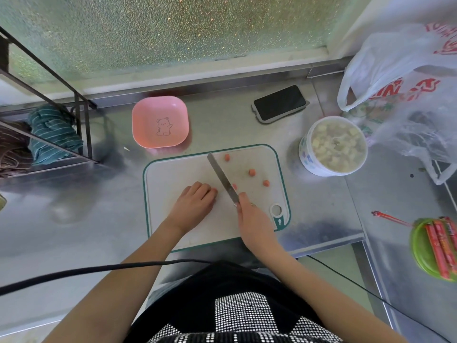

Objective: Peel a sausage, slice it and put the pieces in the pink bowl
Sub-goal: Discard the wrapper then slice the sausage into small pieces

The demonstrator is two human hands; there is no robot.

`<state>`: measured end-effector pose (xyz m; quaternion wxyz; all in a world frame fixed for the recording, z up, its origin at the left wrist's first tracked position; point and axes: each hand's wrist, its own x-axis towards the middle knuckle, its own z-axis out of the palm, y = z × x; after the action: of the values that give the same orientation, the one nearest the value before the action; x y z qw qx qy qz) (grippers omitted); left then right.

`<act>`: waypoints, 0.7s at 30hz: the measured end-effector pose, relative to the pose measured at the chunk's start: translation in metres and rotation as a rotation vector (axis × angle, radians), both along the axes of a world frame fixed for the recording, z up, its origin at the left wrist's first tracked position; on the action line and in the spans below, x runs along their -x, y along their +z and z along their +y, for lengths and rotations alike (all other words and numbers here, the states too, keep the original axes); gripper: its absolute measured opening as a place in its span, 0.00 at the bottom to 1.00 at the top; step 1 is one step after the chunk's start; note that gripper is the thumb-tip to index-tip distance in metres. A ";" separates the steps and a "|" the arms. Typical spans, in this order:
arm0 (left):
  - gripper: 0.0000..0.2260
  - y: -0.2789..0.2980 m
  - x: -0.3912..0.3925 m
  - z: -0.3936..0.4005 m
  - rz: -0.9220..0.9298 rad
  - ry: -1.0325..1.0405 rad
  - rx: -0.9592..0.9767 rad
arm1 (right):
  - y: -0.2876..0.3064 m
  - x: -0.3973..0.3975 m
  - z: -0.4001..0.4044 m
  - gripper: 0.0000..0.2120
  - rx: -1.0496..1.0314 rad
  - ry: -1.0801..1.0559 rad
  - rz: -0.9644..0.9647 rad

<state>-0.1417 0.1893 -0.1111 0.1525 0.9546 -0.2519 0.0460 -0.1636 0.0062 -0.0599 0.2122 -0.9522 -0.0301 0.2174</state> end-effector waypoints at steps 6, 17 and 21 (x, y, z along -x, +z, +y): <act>0.09 0.001 -0.002 0.000 0.001 0.002 0.003 | 0.002 0.002 0.013 0.17 0.006 0.112 -0.024; 0.13 0.004 -0.001 0.000 0.061 -0.017 -0.013 | -0.002 0.004 0.016 0.17 0.098 0.179 -0.043; 0.15 0.005 0.000 -0.001 0.088 -0.014 -0.019 | -0.004 0.002 0.018 0.18 0.078 0.179 0.021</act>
<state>-0.1421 0.1887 -0.1058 0.1549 0.9553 -0.2519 0.0004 -0.1659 0.0238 -0.0639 0.1548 -0.9510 -0.1045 0.2463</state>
